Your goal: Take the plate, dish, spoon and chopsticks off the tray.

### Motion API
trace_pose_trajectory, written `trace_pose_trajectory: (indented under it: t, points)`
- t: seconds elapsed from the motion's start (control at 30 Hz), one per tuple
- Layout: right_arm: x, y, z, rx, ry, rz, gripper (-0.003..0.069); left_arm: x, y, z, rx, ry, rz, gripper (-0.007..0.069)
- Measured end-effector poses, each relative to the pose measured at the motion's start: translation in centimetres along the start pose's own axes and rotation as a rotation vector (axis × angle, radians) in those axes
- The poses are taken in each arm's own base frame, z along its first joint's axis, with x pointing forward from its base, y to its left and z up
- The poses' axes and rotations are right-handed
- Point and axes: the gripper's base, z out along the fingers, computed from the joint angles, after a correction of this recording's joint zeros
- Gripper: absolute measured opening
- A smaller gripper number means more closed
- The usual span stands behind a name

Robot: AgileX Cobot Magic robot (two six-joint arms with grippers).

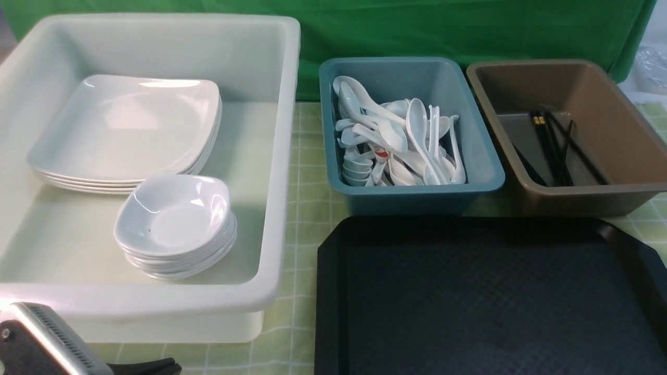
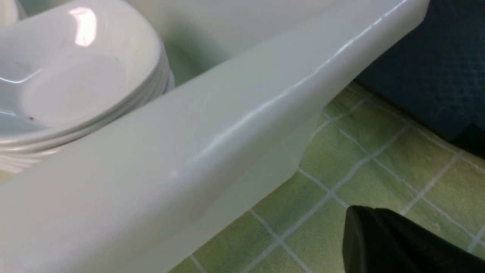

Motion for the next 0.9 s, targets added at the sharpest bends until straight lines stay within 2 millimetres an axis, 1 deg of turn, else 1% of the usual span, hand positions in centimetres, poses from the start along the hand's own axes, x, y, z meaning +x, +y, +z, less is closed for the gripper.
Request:
trace_pose_trajectory:
  t: [0.17,0.2,0.37,0.9]
  points:
    - [0.71,0.14,-0.16,-0.012,0.055,0.011,0.0017,-0.01,0.0,0.0,0.0,-0.001,0.0,0.0008]
    - [0.87,0.17,-0.17,-0.013,0.073,0.06,0.0017,-0.02,0.0,0.0,0.0,-0.002,0.0,0.0008]
    - [0.92,0.18,-0.17,-0.011,0.079,0.137,0.0026,-0.02,0.01,0.0,-0.001,-0.002,0.003,0.0008]
    - [0.92,0.18,-0.17,-0.011,0.079,0.147,0.0059,-0.03,0.01,0.0,-0.001,-0.003,0.013,0.0008]
